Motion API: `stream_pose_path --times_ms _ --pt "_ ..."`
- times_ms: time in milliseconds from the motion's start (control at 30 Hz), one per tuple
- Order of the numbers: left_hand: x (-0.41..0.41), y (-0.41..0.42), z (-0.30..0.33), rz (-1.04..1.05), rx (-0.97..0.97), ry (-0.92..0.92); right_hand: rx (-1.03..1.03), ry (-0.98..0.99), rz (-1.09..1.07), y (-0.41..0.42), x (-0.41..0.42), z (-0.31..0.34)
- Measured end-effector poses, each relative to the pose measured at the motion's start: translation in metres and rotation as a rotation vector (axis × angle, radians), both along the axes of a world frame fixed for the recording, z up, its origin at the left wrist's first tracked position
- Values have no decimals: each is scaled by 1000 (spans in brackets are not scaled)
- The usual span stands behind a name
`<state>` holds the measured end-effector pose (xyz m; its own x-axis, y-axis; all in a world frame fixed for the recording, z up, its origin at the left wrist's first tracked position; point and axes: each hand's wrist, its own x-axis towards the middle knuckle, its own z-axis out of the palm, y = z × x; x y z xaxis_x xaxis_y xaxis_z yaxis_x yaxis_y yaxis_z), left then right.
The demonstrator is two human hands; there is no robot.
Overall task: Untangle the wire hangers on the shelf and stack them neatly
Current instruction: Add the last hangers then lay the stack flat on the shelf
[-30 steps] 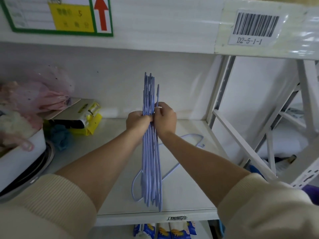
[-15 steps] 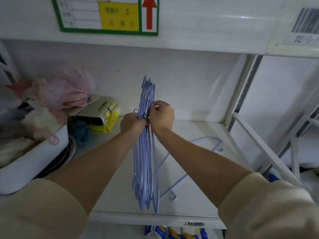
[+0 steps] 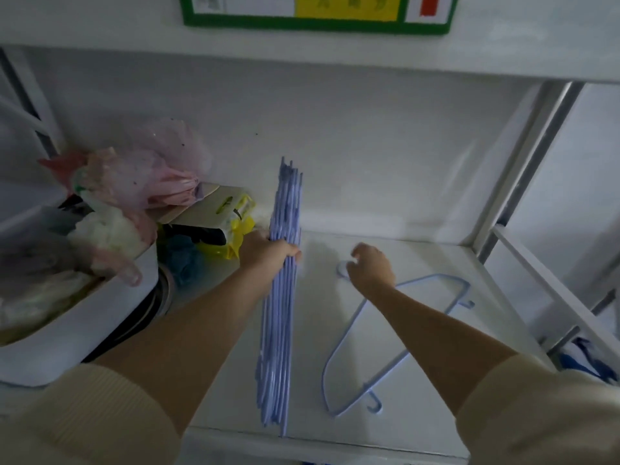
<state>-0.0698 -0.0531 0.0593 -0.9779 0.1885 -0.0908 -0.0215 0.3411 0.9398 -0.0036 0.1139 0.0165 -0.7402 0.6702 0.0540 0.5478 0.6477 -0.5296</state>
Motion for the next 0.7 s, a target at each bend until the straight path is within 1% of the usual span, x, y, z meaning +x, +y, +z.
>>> stream_pose_path --times_ms 67,133,200,333,400,467,500,533,567,600,633,700 --pt "-5 0 -7 -16 2 3 91 -211 22 19 9 -26" --pt "-10 0 -17 -23 41 -4 134 -325 32 27 13 -47" --pt "-13 2 -23 -24 77 -1 133 -362 41 25 14 -59" --pt "-15 5 -27 -37 101 -5 133 -357 8 23 5 -70" --pt "-15 4 -27 -41 102 -2 136 -410 -3 27 1 -72" --pt "-14 2 -25 -34 103 -7 175 -523 62 27 3 -68" --pt "-13 0 -24 -29 97 -10 231 -542 112 27 5 -68" --pt "-12 -1 -23 -27 87 -8 361 -473 155 27 5 -66" --pt "-11 -2 -22 -27 78 -5 440 -489 195 24 8 -61" --pt "-10 -3 -21 -29 77 -7 545 -430 193 25 11 -58" --pt "-9 -4 -19 -30 80 -11 594 -367 183 28 10 -52" --pt "-6 -5 -15 -23 70 -16 511 -264 190 30 10 -28"
